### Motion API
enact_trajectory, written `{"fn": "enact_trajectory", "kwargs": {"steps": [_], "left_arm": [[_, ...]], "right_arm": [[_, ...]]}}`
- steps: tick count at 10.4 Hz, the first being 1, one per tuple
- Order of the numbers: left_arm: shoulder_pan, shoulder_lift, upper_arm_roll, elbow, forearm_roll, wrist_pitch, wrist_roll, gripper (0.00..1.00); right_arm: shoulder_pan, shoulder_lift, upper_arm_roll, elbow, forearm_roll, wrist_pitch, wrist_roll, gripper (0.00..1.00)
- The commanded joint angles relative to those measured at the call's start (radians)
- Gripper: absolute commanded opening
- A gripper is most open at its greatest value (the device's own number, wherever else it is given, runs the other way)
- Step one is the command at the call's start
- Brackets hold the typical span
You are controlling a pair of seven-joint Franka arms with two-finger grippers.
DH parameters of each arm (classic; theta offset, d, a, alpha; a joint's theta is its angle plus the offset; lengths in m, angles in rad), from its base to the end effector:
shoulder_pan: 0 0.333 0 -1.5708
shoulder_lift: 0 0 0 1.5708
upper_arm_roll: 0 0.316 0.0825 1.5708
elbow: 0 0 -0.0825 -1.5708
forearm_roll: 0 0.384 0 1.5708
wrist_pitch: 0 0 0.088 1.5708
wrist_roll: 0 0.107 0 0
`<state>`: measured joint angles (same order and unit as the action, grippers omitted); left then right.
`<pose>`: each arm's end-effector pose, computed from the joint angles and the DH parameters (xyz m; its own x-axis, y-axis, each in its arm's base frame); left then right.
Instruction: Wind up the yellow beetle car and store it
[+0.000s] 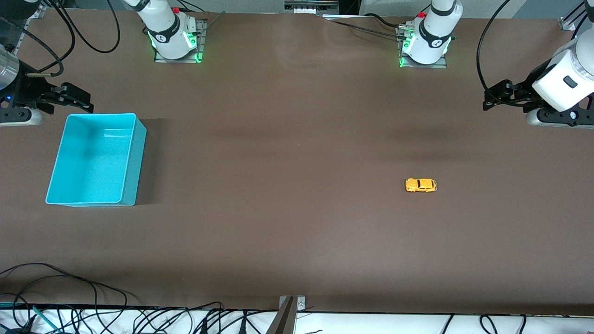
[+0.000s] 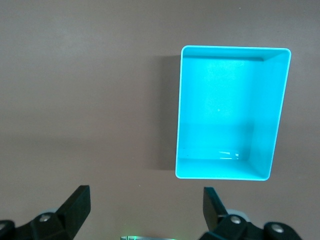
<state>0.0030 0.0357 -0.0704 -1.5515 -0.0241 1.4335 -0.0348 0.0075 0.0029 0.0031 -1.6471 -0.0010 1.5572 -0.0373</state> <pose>0.5482 -0.0391 0.6029 0.9875 -0.0354 -0.1538 -0.0326 -0.9992 0.0213 0.5504 0.0057 0.5859 0.9946 0.0478 -0.0926 0.0478 -0.9989 -0.0025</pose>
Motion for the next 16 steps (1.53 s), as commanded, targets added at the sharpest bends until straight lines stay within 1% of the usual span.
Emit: {"fn": "enact_trajectory", "kwargs": {"steps": [1,5,10,16], "left_arm": [[0.005,0.015,-0.005,0.033,0.012,-0.019,-0.007,1.0],[0.005,0.015,-0.005,0.033,0.01,-0.019,-0.007,1.0],[0.005,0.015,-0.003,0.033,0.009,-0.019,-0.008,1.0],[0.003,0.016,-0.005,0.034,0.012,-0.019,-0.013,1.0]], "right_arm": [[-0.003,-0.012,0.001,0.02,0.01,-0.014,0.034,1.0],[-0.001,-0.011,0.001,0.023,0.007,-0.016,0.042,1.0],[-0.004,-0.006,-0.003,0.036,-0.017,-0.006,0.036,1.0],[-0.004,0.006,-0.002,0.039,-0.019,-0.009,0.033,1.0]]}}
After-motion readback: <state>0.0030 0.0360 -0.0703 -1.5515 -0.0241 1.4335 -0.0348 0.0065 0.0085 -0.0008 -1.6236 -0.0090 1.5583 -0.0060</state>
